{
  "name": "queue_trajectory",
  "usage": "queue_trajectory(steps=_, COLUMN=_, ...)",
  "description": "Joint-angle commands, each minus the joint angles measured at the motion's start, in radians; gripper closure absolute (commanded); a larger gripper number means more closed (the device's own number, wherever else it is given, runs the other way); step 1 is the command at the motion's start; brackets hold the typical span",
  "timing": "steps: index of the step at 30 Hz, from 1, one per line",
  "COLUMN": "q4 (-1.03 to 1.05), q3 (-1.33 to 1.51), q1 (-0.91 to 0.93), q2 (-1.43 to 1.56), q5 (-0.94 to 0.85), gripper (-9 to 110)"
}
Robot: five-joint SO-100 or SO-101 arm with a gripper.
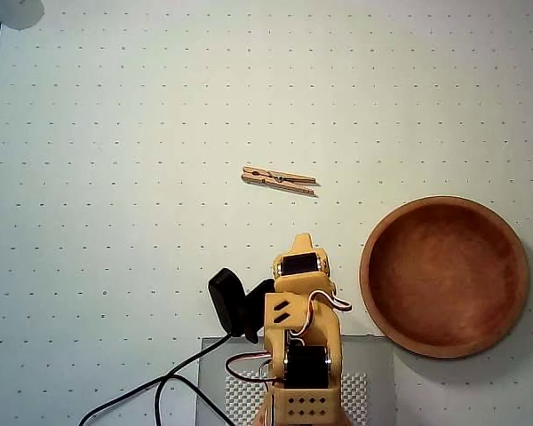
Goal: Grasp a clothespin and put it in the bowl.
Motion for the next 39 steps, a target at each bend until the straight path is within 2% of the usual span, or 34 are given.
queue_trajectory(steps=1, q4=0.044, q3=-0.330, q1=0.006, q2=-0.130, q5=-0.077, gripper=105)
queue_trajectory(steps=9, q4=0.179, q3=-0.868, q1=0.006, q2=-0.541, q5=-0.187, gripper=105)
queue_trajectory(steps=17, q4=0.328, q3=-1.250, q1=0.008, q2=-0.910, q5=-0.318, gripper=105)
queue_trajectory(steps=24, q4=0.383, q3=-1.503, q1=0.008, q2=-1.215, q5=-0.422, gripper=105)
queue_trajectory(steps=33, q4=0.399, q3=-1.784, q1=0.006, q2=-1.572, q5=-0.439, gripper=105)
queue_trajectory(steps=39, q4=0.469, q3=-1.845, q1=-0.005, q2=-1.695, q5=-0.618, gripper=105)
